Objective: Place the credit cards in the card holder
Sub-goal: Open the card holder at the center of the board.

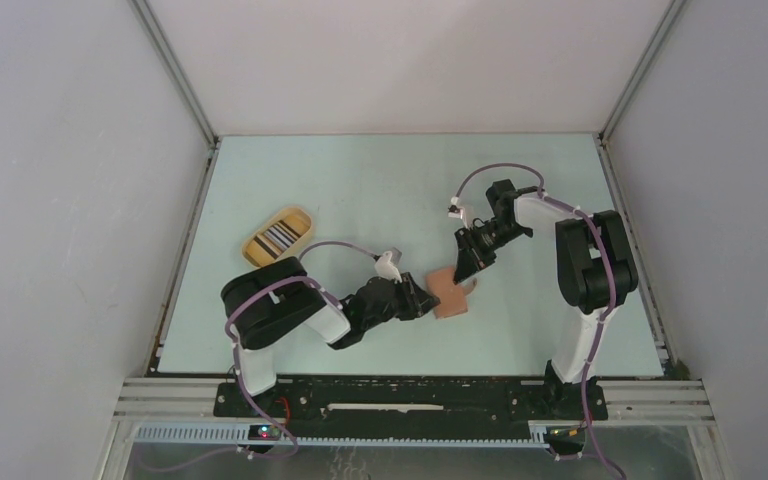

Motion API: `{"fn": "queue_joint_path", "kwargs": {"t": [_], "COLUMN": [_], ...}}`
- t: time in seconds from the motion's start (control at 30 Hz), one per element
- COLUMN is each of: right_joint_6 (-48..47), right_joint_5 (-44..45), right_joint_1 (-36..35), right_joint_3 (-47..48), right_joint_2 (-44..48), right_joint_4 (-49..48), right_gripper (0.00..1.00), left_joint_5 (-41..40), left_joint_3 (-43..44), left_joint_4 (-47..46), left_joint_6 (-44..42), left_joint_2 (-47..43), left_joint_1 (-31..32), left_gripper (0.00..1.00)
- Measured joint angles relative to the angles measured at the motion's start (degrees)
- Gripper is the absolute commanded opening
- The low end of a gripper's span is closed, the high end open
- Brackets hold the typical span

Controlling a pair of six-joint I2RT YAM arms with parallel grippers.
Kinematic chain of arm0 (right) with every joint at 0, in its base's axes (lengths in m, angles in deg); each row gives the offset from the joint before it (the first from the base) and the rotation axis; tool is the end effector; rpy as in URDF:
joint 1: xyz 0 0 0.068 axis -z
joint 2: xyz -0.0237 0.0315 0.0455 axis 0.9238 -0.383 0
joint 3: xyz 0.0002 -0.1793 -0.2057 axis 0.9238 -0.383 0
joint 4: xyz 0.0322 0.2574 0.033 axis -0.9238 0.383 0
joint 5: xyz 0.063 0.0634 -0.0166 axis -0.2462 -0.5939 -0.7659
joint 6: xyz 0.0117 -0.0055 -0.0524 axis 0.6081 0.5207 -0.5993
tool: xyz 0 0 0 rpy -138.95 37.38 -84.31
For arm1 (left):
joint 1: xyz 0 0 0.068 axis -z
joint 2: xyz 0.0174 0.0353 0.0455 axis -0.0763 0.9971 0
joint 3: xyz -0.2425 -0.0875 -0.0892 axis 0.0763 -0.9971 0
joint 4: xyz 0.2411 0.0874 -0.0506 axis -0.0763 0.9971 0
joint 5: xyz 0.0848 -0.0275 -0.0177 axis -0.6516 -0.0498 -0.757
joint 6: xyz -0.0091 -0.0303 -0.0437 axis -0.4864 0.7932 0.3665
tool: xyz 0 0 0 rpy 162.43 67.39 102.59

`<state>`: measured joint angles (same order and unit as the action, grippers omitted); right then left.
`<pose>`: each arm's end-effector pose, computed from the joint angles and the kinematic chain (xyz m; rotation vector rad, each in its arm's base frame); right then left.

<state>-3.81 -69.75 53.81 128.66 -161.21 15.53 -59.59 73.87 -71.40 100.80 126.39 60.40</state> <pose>0.3262 0.1069 0.1572 -0.9885 2.5679 1.2250 0.1737 -0.2537 0.0987 -0.0862 2.1686 -1.1917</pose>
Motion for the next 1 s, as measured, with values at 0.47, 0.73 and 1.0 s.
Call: {"fn": "queue_joint_path", "kwargs": {"t": [0.47,0.73,1.0], "right_joint_6": [-0.44,-0.57,-0.39], "right_joint_5": [-4.17,-8.74,-15.19], "right_joint_1": [0.11,0.15,0.04], "right_joint_3": [0.50,1.90,3.45], "right_joint_2": [0.00,-0.09,-3.67], "right_joint_4": [2.75,5.11,6.97], "right_gripper": [0.35,0.35,0.35], "left_joint_5": [1.49,2.27,2.40], "left_joint_3": [-3.06,-5.55,-10.62], "left_joint_4": [-7.04,-12.00,-16.59], "left_joint_6": [-0.04,-0.13,-0.17], "left_joint_2": [0.07,0.07,-2.14], "left_joint_1": [-0.98,-1.11,-1.31], "left_gripper": [0.63,0.77,0.84]}}
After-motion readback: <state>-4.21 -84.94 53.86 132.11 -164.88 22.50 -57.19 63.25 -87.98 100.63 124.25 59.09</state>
